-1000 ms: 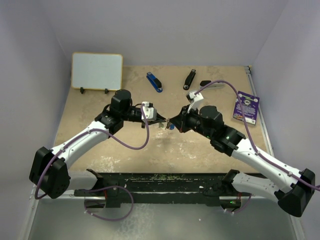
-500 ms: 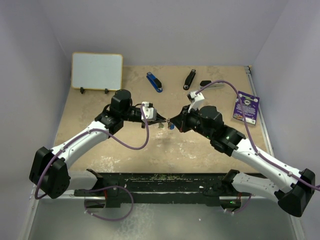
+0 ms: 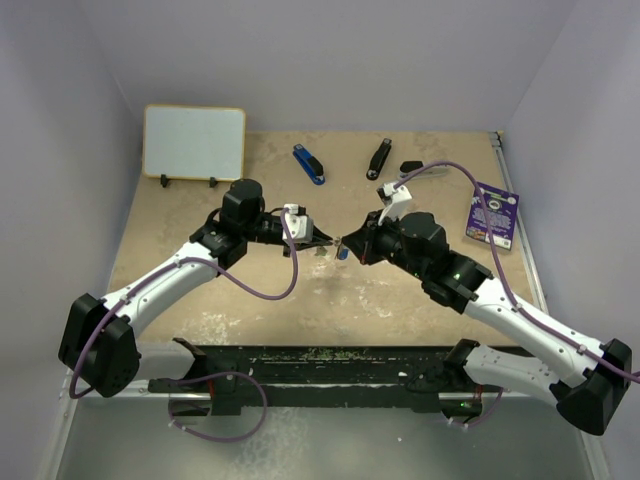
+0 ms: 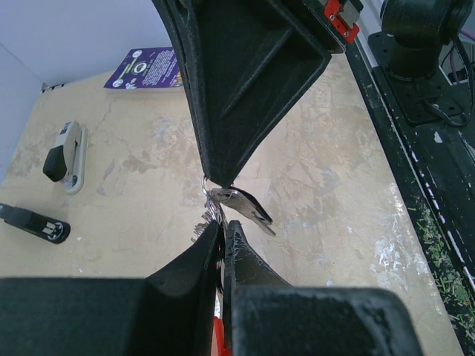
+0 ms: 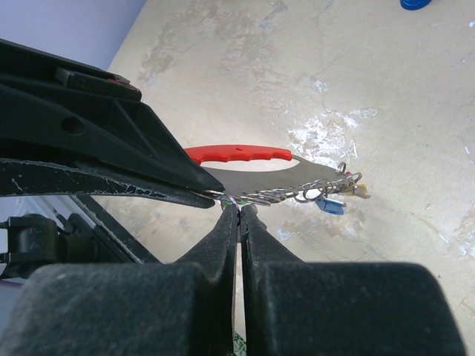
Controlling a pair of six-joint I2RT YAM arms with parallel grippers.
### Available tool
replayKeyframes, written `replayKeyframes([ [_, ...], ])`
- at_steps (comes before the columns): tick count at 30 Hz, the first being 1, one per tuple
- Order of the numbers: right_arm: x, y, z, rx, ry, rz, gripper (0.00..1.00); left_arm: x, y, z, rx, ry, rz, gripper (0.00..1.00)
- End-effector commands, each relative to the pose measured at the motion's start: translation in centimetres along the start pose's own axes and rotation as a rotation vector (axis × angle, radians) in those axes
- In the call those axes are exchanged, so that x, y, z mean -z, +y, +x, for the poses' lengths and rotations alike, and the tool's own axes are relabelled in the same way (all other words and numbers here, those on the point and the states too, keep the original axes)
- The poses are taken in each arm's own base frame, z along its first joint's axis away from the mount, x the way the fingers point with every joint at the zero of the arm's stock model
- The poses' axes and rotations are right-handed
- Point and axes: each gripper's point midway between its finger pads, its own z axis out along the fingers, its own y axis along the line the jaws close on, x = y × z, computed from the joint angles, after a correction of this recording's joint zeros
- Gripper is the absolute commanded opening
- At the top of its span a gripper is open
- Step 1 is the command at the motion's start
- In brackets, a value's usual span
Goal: Put the keys on the keyring
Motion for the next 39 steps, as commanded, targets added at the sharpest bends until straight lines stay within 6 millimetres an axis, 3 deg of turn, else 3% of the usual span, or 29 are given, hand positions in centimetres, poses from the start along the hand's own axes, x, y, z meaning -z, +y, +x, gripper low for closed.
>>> replayKeyframes([
  [1, 0.4, 0.4, -2.1, 0.001, -0.059, 0.010, 0.00, 0.3, 0.9, -4.4, -0.114, -0.088, -0.001, 0.04],
  [18, -0.1, 1.7, -2.1, 0.001, -0.052, -0.060, 0.00, 0.1, 1.3, -4.4, -0.106, -0.095, -0.018, 0.03],
  [39, 0.1, 0.5, -1.4, -0.013, -0.020, 0.015, 0.00, 0.3, 1.4, -4.8, -0.163, -0.102, -0.031, 0.04],
])
